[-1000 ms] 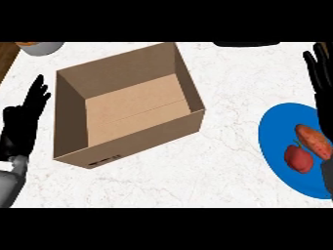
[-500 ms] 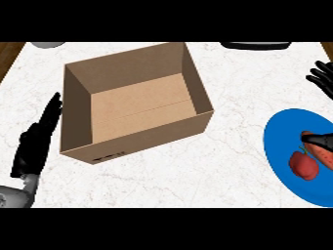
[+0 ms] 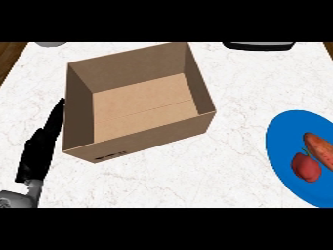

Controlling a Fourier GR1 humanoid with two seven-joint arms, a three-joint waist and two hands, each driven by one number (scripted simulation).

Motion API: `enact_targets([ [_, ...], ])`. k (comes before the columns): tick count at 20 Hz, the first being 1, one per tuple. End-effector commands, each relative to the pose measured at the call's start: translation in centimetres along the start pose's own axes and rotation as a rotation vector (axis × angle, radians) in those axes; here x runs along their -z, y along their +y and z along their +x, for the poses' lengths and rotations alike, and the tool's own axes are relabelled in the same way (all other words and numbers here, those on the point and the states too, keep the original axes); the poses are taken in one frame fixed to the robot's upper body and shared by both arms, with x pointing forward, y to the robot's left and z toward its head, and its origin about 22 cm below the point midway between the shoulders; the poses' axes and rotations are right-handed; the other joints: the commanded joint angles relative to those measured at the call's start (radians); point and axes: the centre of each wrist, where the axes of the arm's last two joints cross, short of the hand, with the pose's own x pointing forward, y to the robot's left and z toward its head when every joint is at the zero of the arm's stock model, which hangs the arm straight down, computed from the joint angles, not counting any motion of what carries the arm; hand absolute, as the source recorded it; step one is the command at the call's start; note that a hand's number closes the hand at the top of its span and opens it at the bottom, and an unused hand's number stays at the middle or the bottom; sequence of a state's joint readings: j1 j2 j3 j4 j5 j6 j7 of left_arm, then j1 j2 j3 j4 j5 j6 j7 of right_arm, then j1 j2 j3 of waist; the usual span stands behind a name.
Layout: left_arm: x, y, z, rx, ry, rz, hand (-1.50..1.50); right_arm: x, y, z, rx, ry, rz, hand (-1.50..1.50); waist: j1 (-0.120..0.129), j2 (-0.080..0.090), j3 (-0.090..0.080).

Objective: Pick the sweet potato from the plate and place it in the cardboard box

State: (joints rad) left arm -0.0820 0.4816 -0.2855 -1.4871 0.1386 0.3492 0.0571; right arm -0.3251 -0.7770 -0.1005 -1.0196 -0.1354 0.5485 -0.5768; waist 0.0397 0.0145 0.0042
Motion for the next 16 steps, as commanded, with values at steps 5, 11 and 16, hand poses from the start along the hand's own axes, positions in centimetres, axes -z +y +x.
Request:
enact_targets([
  [5,-0.7,-0.5,-0.5,0.007,-0.002,-0.019,0.0,-0.5,-3.8,4.0,-0.39,0.179,0.44,-1.5,0.012,0.0,-0.001],
  [11,-0.1,0.2,-0.1,0.001,-0.002,-0.005,0.0,-0.3,-3.3,3.8,-0.522,0.263,0.68,-1.5,0.003,-0.003,-0.002],
  [16,-0.2,1.7,-0.9,-0.005,0.015,0.016,0.0,0.8,-1.0,1.3,-0.594,0.295,0.738,-1.5,-0.014,-0.009,-0.004],
])
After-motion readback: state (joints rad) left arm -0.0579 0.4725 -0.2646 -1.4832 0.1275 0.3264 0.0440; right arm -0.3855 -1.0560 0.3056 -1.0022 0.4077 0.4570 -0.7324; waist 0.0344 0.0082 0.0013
